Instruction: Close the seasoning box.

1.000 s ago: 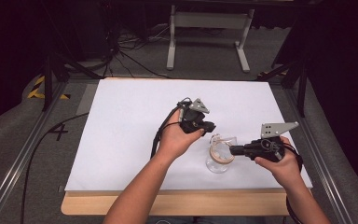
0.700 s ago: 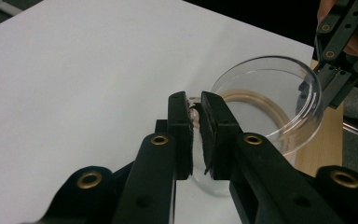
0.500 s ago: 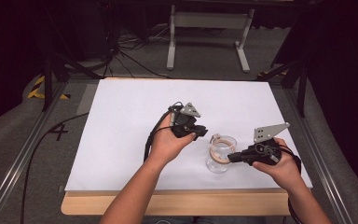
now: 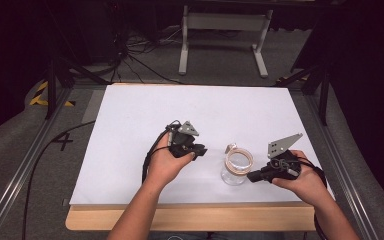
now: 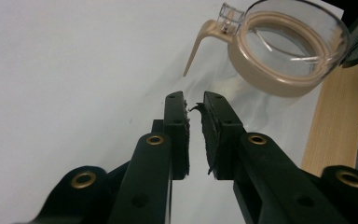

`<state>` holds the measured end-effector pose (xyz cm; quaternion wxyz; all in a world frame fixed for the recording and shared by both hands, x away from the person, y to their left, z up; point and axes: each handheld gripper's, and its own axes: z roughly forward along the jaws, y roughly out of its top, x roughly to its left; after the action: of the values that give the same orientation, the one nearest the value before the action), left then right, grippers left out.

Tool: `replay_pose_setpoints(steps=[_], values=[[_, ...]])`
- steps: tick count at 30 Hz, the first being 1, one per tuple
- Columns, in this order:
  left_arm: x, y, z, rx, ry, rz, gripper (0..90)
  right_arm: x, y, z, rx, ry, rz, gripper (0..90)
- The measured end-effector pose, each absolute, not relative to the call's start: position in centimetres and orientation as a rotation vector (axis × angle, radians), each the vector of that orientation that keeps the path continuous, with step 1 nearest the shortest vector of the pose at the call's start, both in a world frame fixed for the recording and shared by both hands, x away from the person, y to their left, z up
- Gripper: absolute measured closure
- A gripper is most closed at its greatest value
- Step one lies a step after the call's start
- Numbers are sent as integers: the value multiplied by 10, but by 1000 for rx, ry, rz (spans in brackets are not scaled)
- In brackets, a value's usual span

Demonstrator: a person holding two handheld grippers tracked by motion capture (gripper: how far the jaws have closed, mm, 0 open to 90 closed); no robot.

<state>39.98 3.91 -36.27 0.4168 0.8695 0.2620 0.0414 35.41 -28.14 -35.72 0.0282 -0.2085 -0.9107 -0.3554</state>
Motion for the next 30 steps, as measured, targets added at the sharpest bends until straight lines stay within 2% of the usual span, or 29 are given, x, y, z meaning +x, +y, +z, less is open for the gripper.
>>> replay_pose_setpoints(steps=[8,15,26,30], values=[[393,57,-365,2167,708,134,766,352,-288,-347,-643,-2809,-1157,900],[384,85,-373,2160,810,190,750,363,-300,-325,-645,-2798,-1314,891],[376,121,-378,2112,932,238,723,394,-322,-321,-867,-2802,-1463,715],[376,126,-379,2101,952,245,714,401,-335,-325,-967,-2840,-1473,677]])
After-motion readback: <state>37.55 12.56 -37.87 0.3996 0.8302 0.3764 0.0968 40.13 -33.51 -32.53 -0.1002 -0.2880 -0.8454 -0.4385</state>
